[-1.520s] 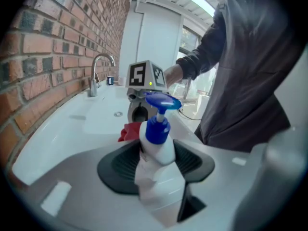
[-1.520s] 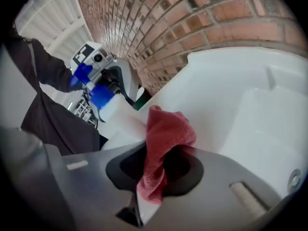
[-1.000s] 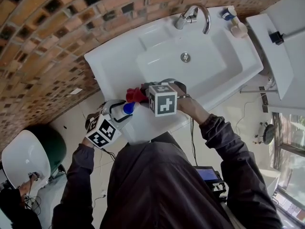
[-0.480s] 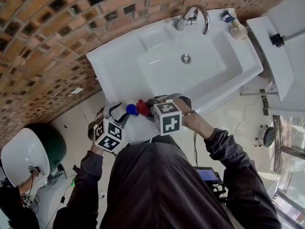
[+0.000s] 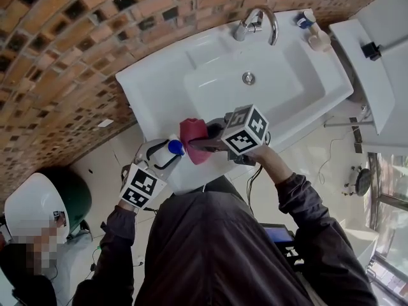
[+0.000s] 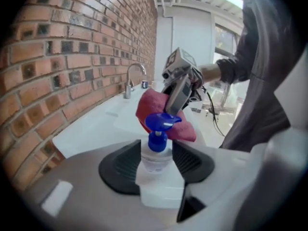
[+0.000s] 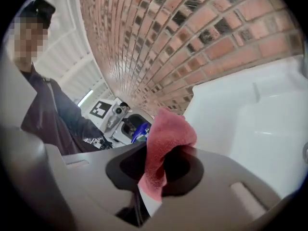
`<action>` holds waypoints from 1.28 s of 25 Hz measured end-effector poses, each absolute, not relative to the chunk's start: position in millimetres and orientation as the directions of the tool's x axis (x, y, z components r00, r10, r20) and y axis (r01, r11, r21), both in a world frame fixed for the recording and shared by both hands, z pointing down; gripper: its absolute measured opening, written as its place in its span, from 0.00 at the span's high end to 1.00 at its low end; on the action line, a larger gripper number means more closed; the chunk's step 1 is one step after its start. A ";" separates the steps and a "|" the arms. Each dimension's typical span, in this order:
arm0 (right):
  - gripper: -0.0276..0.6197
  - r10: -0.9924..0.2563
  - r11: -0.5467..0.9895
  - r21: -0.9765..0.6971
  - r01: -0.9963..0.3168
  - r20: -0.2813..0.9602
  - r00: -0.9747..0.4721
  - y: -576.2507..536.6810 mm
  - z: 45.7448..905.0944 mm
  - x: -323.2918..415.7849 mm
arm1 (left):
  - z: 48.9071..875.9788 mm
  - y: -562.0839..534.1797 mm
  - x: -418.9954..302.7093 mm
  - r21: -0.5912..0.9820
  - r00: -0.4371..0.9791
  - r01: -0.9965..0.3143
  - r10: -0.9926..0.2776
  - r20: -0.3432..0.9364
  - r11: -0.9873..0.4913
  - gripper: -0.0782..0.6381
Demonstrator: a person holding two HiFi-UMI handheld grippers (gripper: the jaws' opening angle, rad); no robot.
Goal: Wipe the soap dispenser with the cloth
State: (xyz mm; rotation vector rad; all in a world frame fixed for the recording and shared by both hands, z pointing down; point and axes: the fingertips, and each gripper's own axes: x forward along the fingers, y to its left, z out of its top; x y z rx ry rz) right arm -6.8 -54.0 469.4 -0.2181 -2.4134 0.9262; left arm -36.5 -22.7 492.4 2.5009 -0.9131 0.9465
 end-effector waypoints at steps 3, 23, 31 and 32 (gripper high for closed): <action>0.86 0.355 0.745 -0.666 -0.044 0.451 -0.819 -56.2 478.8 -13.6 | 495.0 -25.2 -29.2 0.093 0.590 -0.658 -0.434 0.681 -0.748 0.59; 0.85 0.245 0.818 -0.536 -0.209 0.654 -0.716 -42.7 563.7 -7.3 | 494.5 -25.4 -29.5 0.094 0.574 -0.684 -0.454 0.682 -0.724 0.59; 0.85 0.053 0.906 -0.384 -0.178 0.519 -0.853 -32.2 450.2 17.9 | 464.6 -11.8 -34.0 0.184 0.545 -0.810 -0.600 0.585 -0.557 0.60; 0.85 0.047 0.911 -0.374 -0.175 0.514 -0.856 -27.0 440.7 20.7 | 458.5 -9.3 -35.2 0.203 0.540 -0.823 -0.619 0.570 -0.531 0.60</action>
